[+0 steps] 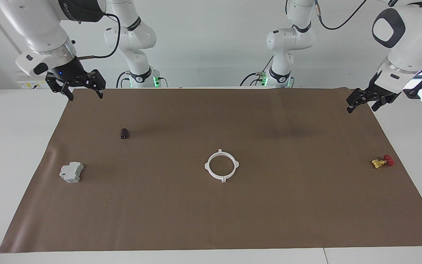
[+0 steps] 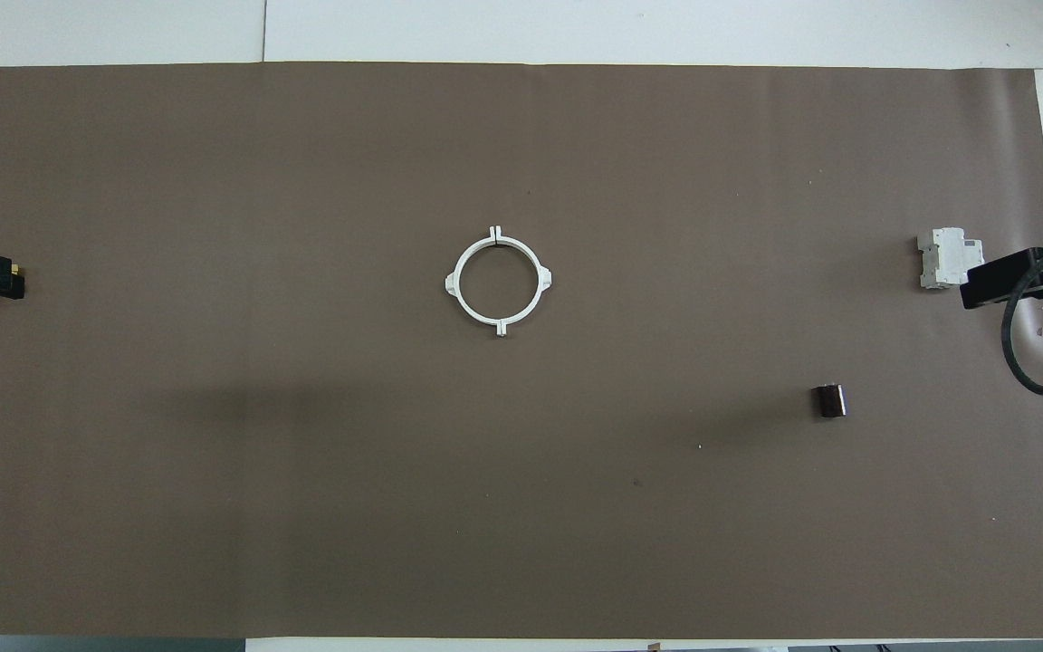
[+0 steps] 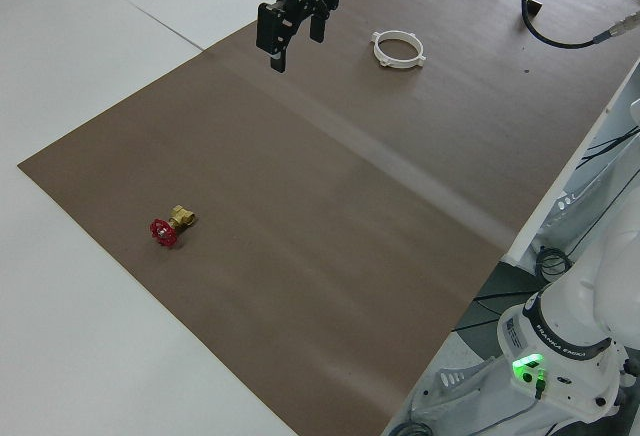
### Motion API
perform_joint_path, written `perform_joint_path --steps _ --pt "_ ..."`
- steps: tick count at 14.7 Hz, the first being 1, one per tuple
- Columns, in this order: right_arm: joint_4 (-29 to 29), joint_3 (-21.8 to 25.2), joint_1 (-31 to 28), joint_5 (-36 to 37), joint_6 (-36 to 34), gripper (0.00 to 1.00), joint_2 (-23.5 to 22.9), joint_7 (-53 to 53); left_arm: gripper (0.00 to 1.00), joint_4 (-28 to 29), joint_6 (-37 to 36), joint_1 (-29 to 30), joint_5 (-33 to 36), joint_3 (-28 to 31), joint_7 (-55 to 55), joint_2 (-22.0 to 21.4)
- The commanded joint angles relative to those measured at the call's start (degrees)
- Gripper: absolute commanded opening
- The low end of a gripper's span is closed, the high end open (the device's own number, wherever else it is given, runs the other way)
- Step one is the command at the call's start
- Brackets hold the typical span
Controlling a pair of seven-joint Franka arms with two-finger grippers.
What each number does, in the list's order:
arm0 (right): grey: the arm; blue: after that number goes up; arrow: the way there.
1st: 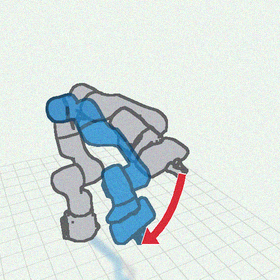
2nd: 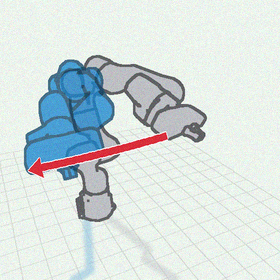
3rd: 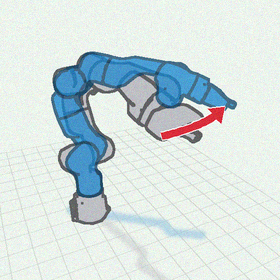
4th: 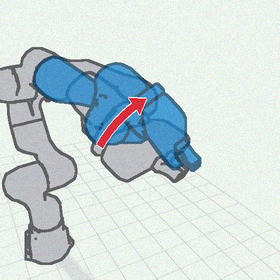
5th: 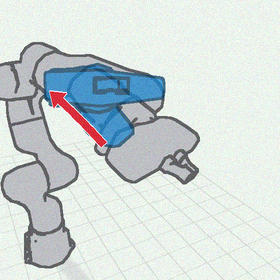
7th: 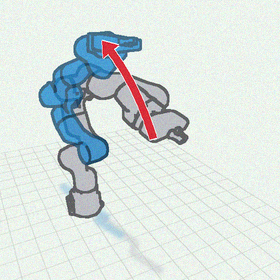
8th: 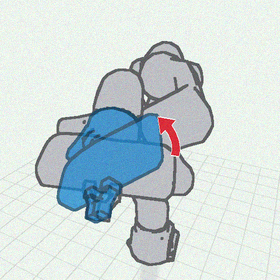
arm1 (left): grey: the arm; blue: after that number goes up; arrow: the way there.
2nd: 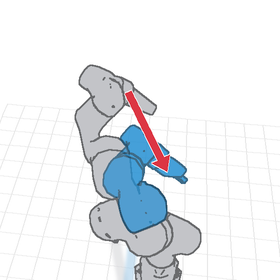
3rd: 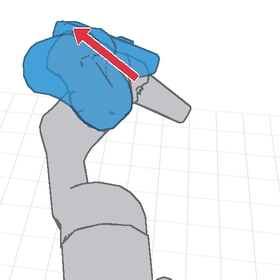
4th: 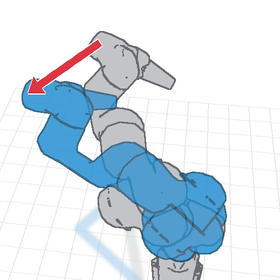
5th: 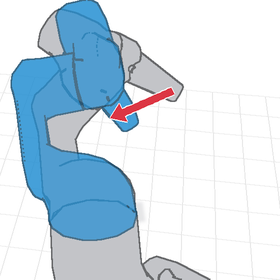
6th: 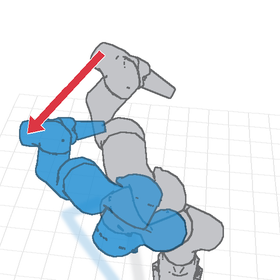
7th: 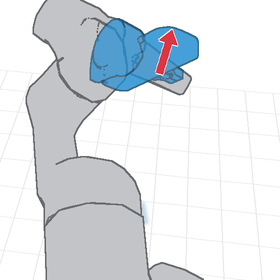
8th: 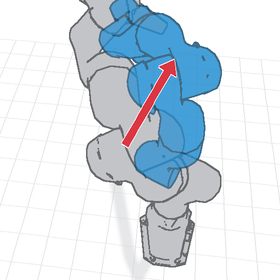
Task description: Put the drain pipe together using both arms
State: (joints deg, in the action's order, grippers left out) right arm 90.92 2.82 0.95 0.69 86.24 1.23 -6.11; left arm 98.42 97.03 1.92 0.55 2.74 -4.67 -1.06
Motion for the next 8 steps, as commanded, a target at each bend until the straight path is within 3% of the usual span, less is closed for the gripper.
perform_joint_path --steps 1,8 --pt "0.05 -0.44 -0.60 -0.25 0.15 1.00 0.26 0.57 1.00 0.46 -0.79 -0.25 -0.64 -0.37 5.44 -1.31" --pt "0.05 -0.44 -0.60 -0.16 0.15 1.00 0.26 0.57 1.00 -0.07 -0.97 -0.25 -0.29 -0.37 5.02 -1.40"
